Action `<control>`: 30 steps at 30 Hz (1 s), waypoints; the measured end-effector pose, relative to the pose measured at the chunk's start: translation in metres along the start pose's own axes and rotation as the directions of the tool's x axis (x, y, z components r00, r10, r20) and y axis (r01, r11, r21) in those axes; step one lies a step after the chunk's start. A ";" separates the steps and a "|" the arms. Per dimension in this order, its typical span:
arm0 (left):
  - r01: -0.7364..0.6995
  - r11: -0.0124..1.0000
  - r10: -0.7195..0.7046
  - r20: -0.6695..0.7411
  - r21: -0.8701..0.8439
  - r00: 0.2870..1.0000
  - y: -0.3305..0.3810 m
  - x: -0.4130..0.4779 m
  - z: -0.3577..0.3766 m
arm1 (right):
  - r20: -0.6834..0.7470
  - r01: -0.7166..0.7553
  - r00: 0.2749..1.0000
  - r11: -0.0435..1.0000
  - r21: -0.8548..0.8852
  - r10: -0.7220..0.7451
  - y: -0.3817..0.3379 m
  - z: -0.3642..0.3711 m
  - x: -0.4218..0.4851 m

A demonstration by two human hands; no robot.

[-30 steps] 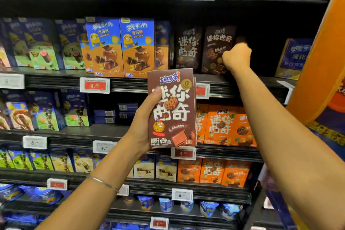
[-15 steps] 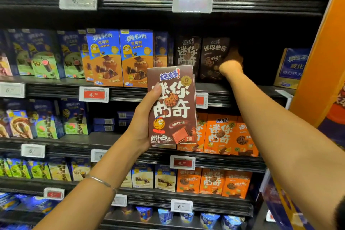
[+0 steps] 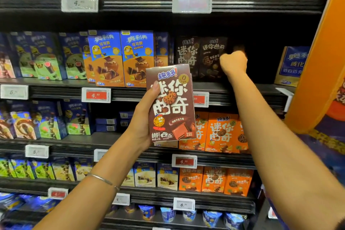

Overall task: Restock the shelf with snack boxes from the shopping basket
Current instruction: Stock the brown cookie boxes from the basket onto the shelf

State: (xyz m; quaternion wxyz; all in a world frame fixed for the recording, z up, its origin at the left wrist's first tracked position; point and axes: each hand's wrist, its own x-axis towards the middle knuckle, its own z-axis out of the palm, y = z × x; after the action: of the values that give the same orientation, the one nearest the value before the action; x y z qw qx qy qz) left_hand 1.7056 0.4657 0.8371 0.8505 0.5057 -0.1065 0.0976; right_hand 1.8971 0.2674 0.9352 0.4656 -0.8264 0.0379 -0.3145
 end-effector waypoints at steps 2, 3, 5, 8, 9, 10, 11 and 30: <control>-0.004 1.000 0.004 -0.007 -0.005 1.000 0.001 -0.001 0.002 | -0.020 0.092 0.996 0.967 0.236 -0.090 -0.005 -0.014 -0.034; -0.007 1.000 0.007 -0.012 -0.009 1.000 0.002 -0.001 0.004 | 0.015 0.124 0.990 0.924 0.361 -0.138 -0.007 -0.022 -0.055; -0.018 1.000 0.018 -0.005 -0.006 1.000 0.004 0.000 0.009 | 0.159 0.100 0.963 0.832 0.546 -0.220 -0.009 -0.038 -0.096; -0.052 0.998 0.052 0.005 0.041 0.999 0.010 0.004 0.017 | 0.377 0.061 0.863 0.811 0.582 -0.336 -0.009 -0.057 -0.141; -0.065 0.996 0.066 -0.003 0.060 0.998 0.012 0.006 0.020 | 0.422 0.058 0.832 0.813 0.579 -0.360 -0.009 -0.059 -0.151; -0.074 0.995 0.075 -0.012 0.074 0.997 0.014 0.007 0.023 | 0.451 0.060 0.812 0.820 0.569 -0.372 -0.010 -0.060 -0.157; -0.073 0.994 0.075 -0.021 0.085 0.997 0.015 0.008 0.027 | 0.461 0.072 0.807 0.837 0.542 -0.369 -0.010 -0.060 -0.162; -0.114 0.972 0.162 -0.239 0.203 0.957 0.035 0.047 0.046 | -0.005 0.139 0.987 0.856 0.497 -0.158 0.004 -0.107 -0.072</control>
State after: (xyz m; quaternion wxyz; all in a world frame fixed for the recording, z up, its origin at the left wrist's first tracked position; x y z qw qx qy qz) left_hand 1.7376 0.4444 0.9006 0.7968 0.5582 -0.0223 0.2305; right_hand 1.7810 0.2111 0.9364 0.6371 -0.6851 -0.1166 -0.3335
